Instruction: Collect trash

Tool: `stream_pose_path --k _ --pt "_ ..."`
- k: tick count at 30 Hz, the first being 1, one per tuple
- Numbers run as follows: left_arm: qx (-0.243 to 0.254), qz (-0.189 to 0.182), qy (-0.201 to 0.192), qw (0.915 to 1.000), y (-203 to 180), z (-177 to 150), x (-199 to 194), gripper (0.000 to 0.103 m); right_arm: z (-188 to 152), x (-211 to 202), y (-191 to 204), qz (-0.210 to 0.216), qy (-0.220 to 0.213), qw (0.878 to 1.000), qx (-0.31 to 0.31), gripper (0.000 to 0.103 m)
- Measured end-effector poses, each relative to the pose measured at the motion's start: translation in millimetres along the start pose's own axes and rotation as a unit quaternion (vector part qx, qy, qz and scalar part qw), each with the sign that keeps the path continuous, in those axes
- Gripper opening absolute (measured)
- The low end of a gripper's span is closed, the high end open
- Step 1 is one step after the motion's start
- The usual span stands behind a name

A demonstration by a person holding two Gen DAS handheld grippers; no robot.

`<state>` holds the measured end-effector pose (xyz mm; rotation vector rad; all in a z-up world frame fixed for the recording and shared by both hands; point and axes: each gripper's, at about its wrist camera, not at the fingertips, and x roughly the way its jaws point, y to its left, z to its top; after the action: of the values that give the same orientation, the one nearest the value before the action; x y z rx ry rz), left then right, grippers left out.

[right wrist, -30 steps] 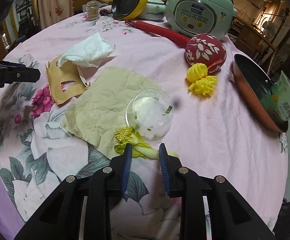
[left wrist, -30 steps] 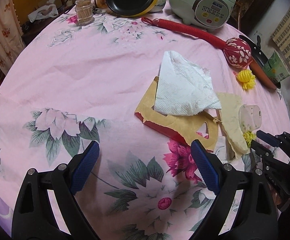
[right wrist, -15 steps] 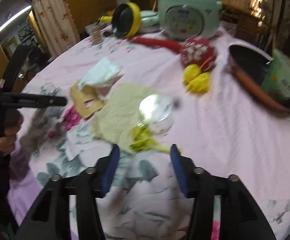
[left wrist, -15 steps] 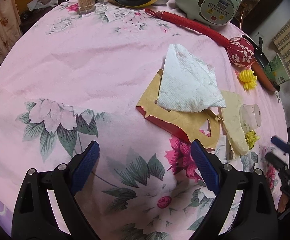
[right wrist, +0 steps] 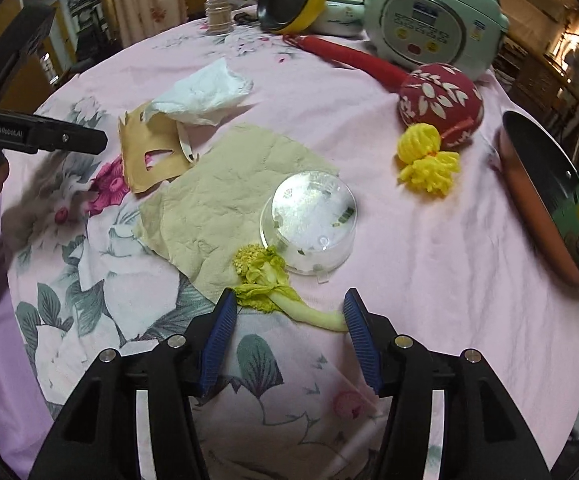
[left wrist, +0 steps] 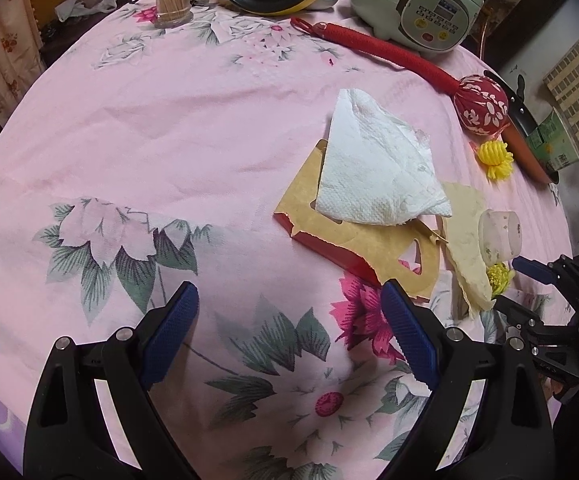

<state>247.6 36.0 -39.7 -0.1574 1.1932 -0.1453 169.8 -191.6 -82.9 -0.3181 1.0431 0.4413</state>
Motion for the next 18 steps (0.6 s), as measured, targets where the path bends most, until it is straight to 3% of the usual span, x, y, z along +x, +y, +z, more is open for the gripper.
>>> stream_pose_path --k 3,7,13,18 --pt "0.001 0.003 -0.001 1.0 0 0 0 0.09 6 4 -2 0.006 0.009 1.0 0.0 0.051" --pt "-0.003 0.004 0.001 1.0 2 0 2 0.09 3 -7 -7 0.014 0.012 0.999 0.03 0.006" --pt "-0.004 0.007 0.003 1.0 2 0 3 0.09 -14 -38 -3 0.017 -0.021 0.996 0.087 0.005" --pt "-0.012 0.007 0.005 0.9999 5 1 5 0.09 -37 -62 7 0.06 -0.057 0.984 0.159 0.004"
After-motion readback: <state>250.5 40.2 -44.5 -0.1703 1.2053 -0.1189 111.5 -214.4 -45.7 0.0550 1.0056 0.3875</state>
